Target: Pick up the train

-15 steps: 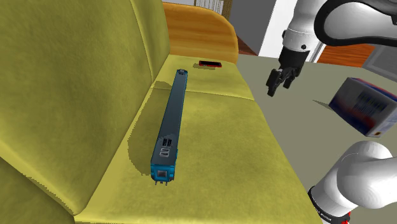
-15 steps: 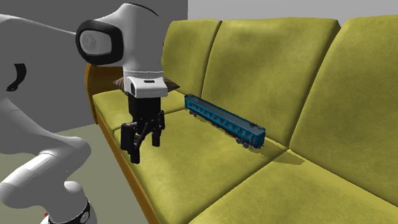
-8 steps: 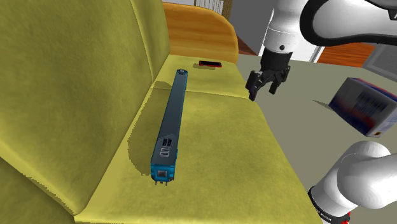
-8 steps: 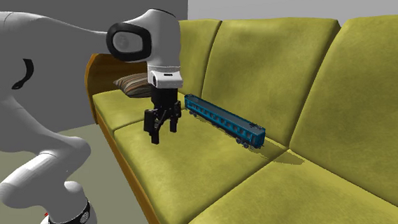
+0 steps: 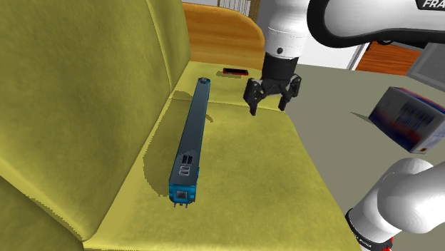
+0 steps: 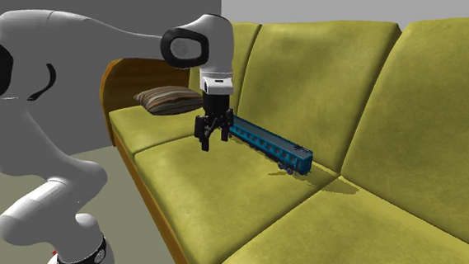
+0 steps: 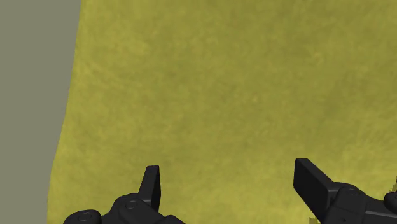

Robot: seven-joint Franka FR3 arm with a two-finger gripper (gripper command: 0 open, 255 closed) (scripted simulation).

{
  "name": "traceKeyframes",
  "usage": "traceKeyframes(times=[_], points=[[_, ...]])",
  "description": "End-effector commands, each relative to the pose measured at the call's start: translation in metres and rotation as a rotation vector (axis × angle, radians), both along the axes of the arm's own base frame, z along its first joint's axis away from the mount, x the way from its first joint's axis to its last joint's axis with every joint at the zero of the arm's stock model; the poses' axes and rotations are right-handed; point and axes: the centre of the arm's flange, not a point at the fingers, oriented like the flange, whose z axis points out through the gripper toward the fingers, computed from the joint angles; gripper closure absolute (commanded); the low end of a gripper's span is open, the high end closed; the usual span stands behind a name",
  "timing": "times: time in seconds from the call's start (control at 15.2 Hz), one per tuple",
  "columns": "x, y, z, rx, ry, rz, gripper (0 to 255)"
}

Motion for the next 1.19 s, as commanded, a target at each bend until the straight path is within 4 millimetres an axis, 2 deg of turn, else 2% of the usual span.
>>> traceKeyframes(times=[0.0,0.4,0.86,0.92,1.12], points=[[0.01,0.025,0.001,0.011,-0.003,-0.039,0],[0.043,0.093,0.006,0.04,-0.014,-0.148,0],[0.09,0.166,0.014,0.073,-0.026,-0.275,0],[0.091,0.167,0.014,0.074,-0.026,-0.277,0],[0.091,0.167,-0.002,0.074,-0.026,-0.277,0]])
